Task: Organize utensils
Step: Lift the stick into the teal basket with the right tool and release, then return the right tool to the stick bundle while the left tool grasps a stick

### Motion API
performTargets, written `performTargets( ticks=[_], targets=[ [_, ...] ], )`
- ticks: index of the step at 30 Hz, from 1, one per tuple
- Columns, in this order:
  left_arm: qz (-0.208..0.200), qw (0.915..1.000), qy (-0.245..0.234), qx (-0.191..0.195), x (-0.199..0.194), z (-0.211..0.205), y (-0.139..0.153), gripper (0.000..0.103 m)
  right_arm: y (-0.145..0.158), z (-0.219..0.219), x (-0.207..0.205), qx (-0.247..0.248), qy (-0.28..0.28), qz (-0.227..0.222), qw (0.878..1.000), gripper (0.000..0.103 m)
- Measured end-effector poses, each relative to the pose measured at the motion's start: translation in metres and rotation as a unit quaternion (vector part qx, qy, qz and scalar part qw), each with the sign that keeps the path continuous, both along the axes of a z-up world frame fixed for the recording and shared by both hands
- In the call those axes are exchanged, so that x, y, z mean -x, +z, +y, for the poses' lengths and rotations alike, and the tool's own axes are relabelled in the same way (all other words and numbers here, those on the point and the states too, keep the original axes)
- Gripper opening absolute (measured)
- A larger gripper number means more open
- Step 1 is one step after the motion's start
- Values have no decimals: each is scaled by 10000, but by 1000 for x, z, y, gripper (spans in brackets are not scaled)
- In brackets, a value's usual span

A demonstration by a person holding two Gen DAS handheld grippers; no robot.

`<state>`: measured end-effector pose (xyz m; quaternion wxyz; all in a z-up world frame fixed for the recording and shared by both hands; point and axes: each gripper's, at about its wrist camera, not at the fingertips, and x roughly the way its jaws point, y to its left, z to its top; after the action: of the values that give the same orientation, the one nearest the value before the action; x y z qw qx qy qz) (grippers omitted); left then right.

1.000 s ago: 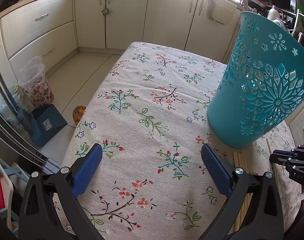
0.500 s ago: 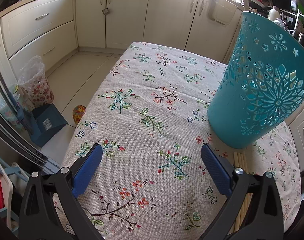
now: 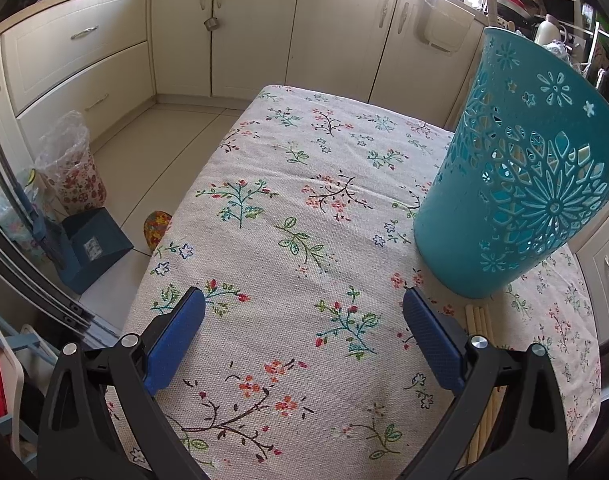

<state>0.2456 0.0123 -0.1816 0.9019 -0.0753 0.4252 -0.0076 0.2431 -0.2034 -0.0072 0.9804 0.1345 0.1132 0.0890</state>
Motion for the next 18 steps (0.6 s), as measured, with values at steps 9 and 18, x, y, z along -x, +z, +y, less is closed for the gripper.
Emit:
performTargets(
  ticks=[9, 18],
  targets=[
    [-12, 10000, 6, 27, 0, 0, 1, 95, -38, -11, 36, 353, 214, 425, 9982, 20],
    [17, 10000, 45, -42, -1, -1, 1, 95, -82, -56, 108, 76, -72, 1108, 9938, 35]
  ],
)
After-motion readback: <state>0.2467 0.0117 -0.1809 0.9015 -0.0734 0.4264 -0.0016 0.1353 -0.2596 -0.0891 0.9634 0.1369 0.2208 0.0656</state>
